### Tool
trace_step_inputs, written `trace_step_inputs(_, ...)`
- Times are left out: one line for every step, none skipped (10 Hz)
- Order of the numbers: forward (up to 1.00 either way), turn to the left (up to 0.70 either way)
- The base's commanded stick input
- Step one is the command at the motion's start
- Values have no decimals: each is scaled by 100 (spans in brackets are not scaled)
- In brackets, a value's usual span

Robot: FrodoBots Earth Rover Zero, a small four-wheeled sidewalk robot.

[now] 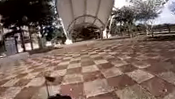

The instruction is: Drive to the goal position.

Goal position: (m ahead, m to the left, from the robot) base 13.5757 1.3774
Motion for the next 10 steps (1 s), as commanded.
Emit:
trace_step_inputs(100, 0)
trace_step_inputs(100, 0)
trace_step_inputs(100, 0)
trace_step_inputs(100, 0)
trace_step_inputs(100, 0)
trace_step_inputs(100, 0)
trace_step_inputs(100, 0)
trace_step_inputs(100, 0)
trace_step_inputs(100, 0)
trace_step_inputs(100, 0)
